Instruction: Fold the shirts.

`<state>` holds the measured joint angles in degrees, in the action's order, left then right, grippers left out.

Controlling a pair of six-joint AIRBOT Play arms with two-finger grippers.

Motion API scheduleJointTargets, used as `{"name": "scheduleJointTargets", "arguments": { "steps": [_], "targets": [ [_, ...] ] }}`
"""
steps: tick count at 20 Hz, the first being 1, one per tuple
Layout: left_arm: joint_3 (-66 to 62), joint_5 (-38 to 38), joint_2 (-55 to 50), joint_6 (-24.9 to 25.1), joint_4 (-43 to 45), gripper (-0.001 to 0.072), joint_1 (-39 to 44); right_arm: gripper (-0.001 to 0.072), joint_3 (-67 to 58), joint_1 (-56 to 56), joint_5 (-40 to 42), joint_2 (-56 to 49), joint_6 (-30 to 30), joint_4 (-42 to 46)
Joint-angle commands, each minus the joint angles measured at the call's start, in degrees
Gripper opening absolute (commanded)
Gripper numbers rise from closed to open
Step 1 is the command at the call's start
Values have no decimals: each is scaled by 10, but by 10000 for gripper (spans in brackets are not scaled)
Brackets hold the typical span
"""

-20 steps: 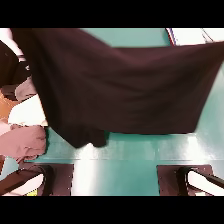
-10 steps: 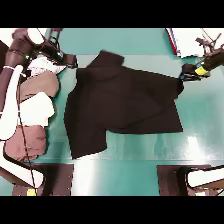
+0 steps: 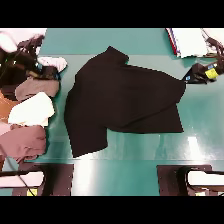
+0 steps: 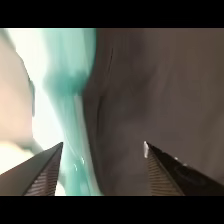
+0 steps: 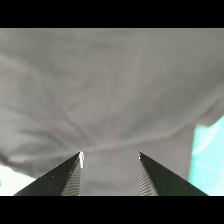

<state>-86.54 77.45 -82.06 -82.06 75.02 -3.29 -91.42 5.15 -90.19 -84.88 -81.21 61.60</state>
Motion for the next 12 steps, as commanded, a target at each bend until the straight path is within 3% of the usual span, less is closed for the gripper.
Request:
{"name": "scheduleJointTargets", "arguments": {
  "steps": [1, 5, 12],
  "targets": [
    [210, -30, 115, -2, -4, 602, -22, 409, 139, 30, 37, 96, 22, -40],
    [382, -101, 165, -5, -24, 602, -22, 409, 228, 35, 73, 156, 34, -81],
    [483, -243, 165, -4, -124, 601, -20, 409, 253, 10, 80, 175, 33, -80]
  ]
}}
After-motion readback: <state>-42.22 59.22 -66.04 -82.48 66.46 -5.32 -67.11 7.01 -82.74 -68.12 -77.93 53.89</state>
